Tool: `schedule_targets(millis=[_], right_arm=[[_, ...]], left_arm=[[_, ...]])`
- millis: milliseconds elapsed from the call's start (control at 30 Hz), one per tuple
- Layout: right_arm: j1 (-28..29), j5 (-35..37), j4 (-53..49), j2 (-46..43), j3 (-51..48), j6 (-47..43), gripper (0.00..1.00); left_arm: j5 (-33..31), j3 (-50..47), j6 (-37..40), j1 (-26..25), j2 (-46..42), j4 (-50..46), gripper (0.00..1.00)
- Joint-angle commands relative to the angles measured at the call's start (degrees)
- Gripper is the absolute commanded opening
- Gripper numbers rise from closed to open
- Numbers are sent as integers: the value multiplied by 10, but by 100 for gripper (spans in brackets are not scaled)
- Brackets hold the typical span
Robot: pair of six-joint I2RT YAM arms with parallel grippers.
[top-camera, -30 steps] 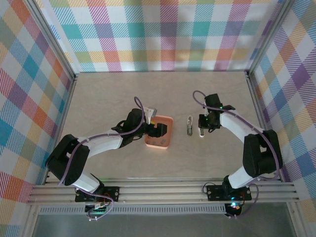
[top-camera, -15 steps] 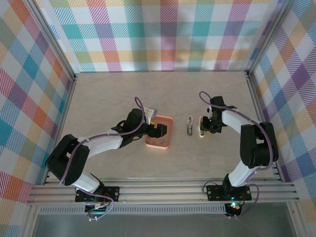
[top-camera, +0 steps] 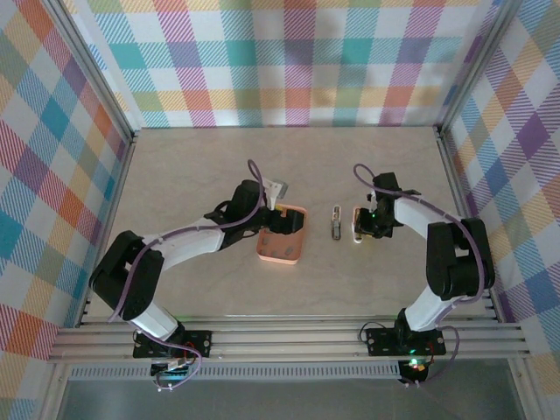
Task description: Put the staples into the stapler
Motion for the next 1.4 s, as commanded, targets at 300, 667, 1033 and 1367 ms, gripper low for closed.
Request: schedule_targets(millis=[300, 667, 1033, 1367], right_arm=[[5, -29, 48, -137, -54, 35, 25], [49, -42, 172, -263, -186, 148, 27], [109, 14, 248, -276, -245, 256, 27], [119, -14, 327, -214, -268, 303, 27]], left_arm=[[1, 198, 28, -20, 115, -130, 85], [63, 398, 39, -41, 282, -209, 83], [77, 525, 24, -45, 400, -238, 71], [99, 583, -24, -45, 451, -280, 52]])
